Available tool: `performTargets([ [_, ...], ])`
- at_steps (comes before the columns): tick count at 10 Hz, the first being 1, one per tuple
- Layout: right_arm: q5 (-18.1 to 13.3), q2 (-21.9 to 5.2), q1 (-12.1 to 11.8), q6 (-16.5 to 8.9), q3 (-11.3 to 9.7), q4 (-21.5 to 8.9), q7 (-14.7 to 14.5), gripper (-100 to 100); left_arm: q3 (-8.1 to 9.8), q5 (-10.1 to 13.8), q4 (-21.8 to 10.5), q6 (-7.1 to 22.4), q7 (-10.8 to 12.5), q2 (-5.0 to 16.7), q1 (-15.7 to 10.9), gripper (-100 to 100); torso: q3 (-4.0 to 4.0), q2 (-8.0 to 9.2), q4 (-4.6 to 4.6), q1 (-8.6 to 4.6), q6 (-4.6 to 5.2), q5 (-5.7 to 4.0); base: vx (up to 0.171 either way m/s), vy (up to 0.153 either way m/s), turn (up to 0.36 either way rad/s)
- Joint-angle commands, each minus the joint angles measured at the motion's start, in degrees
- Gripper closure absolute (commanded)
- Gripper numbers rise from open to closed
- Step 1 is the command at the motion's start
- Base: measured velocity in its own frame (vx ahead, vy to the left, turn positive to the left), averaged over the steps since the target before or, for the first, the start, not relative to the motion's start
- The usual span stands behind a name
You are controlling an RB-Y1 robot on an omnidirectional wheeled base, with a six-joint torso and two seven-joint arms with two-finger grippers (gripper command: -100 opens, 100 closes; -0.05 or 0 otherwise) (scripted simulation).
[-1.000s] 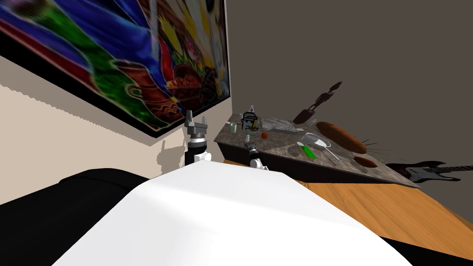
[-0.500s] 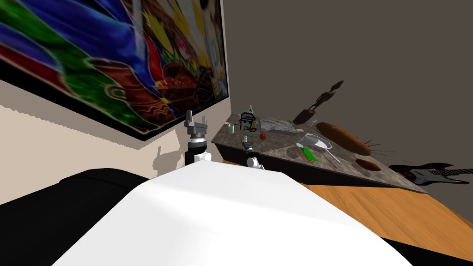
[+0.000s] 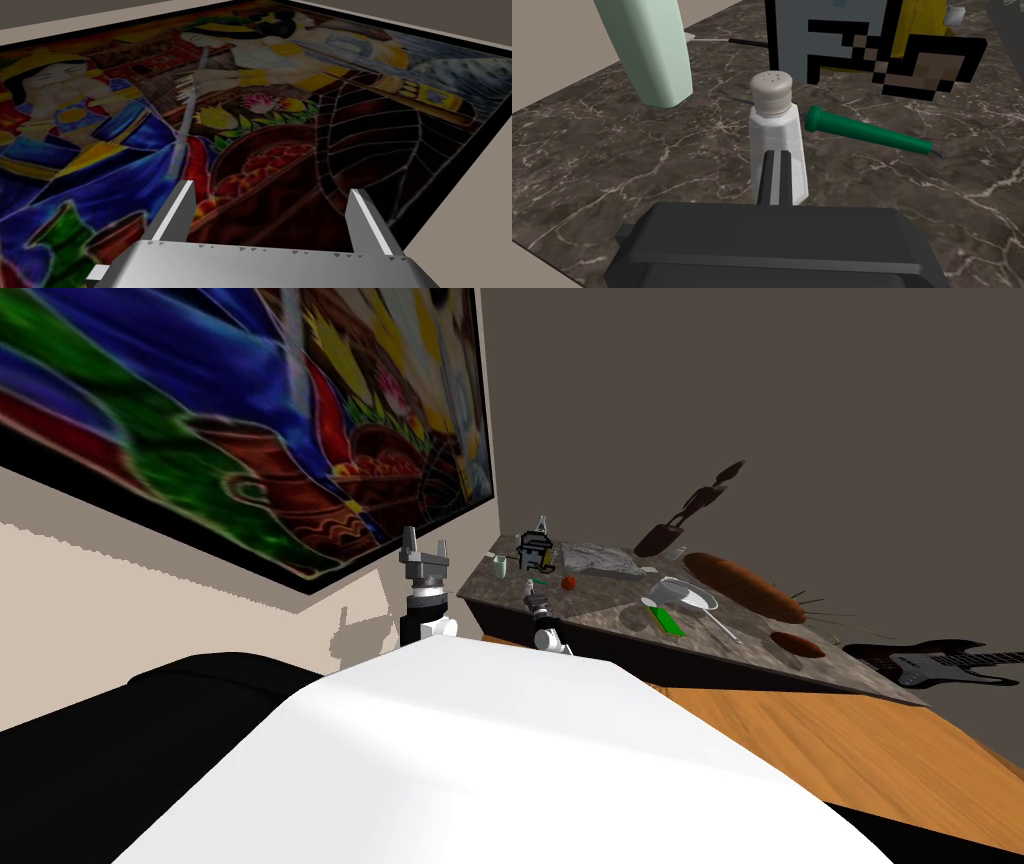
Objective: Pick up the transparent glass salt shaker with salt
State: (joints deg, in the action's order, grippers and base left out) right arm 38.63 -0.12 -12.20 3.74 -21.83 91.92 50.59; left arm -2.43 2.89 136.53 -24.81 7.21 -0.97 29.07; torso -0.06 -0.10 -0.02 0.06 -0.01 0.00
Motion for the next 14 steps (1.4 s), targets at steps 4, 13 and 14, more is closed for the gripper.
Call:
performTargets([
  [4, 0.1, -1.7, 0.1, 0.0, 0.1, 0.0, 0.1, -100, 0.00, 0.0, 0.0, 0.0, 0.0, 0.0, 0.0, 0, -0.02, -0.03, -0.01, 0.01, 0.00, 0.00, 0.000, 0.000, 0.000],
  [13, 1.9, -7.9, 5.3, -1.0, 3.5, -2.2, 2.0, -100, 0.00, 0.0, 0.0, 0.0, 0.0, 0.0, 0.0, 0, -0.04, -0.06, -0.01, 0.18, -0.01, 0.04, 0.001, 0.020, 0.021],
  [14, 2.1, -7.7, 6.1, -1.2, 4.1, -2.9, 2.1, -100, 0.00, 0.0, 0.0, 0.0, 0.0, 0.0, 0.0, 0, -0.03, -0.06, -0.01, 0.14, -0.01, 0.03, -0.005, 0.027, 0.030],
])
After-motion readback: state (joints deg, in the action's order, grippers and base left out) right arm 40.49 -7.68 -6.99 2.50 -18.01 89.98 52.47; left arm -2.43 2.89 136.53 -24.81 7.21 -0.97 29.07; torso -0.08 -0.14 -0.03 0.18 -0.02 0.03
